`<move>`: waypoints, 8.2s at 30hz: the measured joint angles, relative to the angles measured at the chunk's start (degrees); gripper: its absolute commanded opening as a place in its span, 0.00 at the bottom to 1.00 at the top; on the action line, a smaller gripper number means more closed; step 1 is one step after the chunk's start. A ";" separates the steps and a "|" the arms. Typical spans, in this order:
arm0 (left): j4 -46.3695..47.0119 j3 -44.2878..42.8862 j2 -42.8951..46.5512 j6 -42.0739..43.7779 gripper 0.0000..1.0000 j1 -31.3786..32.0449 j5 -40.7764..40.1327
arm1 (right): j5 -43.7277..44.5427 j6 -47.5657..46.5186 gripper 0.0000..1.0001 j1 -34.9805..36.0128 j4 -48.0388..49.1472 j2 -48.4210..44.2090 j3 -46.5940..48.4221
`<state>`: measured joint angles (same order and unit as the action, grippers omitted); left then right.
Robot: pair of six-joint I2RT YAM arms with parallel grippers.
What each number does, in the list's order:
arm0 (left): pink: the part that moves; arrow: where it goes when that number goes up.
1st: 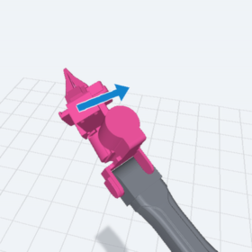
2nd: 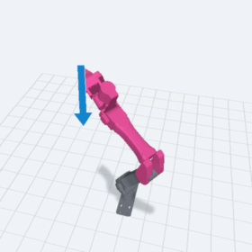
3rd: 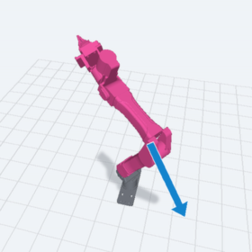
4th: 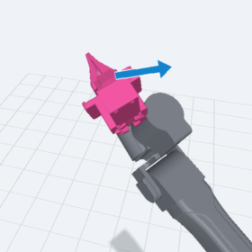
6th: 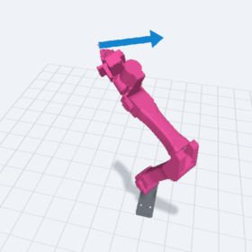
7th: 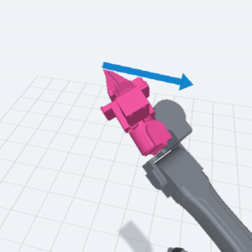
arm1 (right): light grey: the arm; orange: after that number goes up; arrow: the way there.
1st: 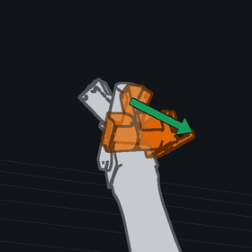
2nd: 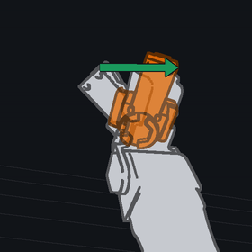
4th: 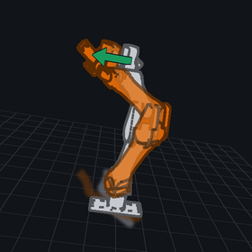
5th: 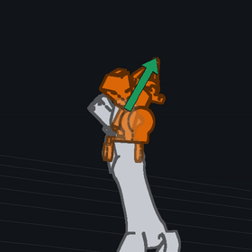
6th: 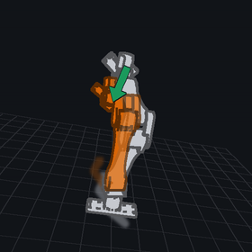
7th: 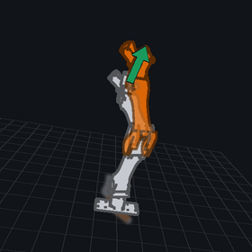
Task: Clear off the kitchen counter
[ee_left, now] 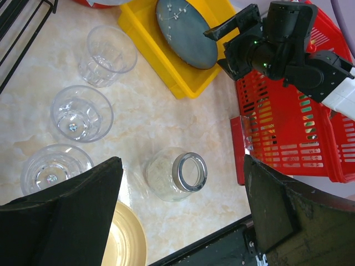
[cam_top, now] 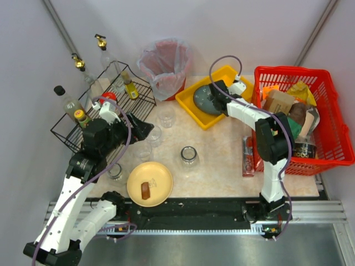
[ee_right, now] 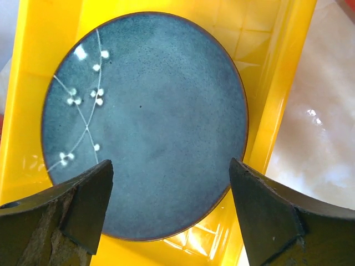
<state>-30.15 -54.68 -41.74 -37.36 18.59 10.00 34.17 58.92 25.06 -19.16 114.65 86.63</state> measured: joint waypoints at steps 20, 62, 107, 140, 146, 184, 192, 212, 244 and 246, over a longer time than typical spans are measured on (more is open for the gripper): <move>-0.28 0.15 -0.04 0.28 0.93 0.00 -0.44 | -19.30 -26.51 0.06 1.77 8.17 0.13 0.07; -1.92 1.14 0.66 2.49 0.95 0.00 -0.70 | -25.24 -21.29 0.21 -3.80 11.02 11.65 6.19; -16.96 -30.84 -0.87 16.26 0.98 0.00 -14.38 | -44.59 -37.22 0.64 33.14 3.61 -40.46 -22.62; -24.79 -27.65 7.08 17.75 0.98 0.00 -14.80 | -18.97 -14.27 0.36 49.20 -1.42 -7.98 -19.69; -24.79 -27.54 7.34 17.79 0.98 0.15 -14.08 | -16.52 -13.16 0.19 49.24 -5.33 -4.74 -14.78; -23.85 -27.32 7.08 17.79 0.98 0.72 -14.29 | -24.15 -16.92 0.00 44.35 0.57 -25.31 -22.99; -23.63 -27.32 6.49 17.79 0.98 0.72 -16.31 | -27.58 -16.50 0.00 40.57 -1.31 -28.35 -21.62; -19.10 -27.36 0.52 15.93 0.97 0.70 -17.05 | -31.41 -17.46 0.00 14.27 -15.19 -20.59 12.39; -21.68 -24.70 0.39 9.60 0.95 0.70 -11.96 | -6.64 -32.04 0.00 2.82 18.34 14.80 45.38; -21.86 -24.68 0.63 9.57 0.95 0.72 -11.96 | -5.09 -35.54 0.00 3.06 21.84 16.09 45.64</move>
<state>-52.01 -79.35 -41.10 -27.79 19.31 -1.96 29.08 23.38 28.12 2.68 130.74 132.27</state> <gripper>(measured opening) 0.950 0.022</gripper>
